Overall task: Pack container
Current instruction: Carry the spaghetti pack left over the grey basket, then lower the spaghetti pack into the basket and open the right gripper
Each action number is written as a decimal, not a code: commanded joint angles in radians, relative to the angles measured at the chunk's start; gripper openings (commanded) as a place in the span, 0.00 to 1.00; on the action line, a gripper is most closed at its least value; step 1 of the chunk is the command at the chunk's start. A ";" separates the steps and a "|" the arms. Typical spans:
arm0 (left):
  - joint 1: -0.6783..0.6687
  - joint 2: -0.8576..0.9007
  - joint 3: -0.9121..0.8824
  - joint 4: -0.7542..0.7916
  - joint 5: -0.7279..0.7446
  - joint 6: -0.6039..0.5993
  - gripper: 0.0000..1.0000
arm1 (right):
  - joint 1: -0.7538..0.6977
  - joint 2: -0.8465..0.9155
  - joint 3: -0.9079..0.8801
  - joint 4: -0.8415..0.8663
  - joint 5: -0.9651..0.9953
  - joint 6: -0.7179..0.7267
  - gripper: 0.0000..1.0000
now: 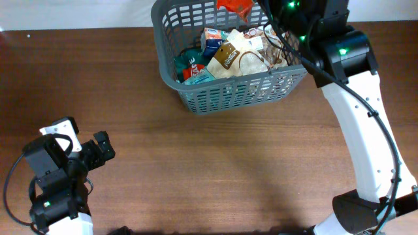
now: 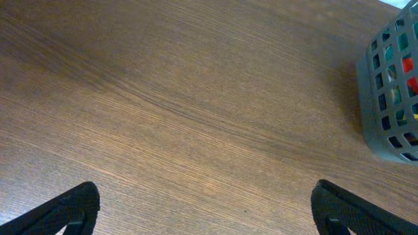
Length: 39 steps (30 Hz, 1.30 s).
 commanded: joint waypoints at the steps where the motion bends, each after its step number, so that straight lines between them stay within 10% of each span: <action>1: -0.005 0.000 -0.004 0.002 0.022 0.016 0.99 | 0.005 -0.008 0.030 0.011 0.087 0.072 0.04; 39: -0.005 0.000 -0.004 -0.008 0.021 0.016 0.99 | 0.267 0.177 0.028 -0.302 0.362 0.682 0.04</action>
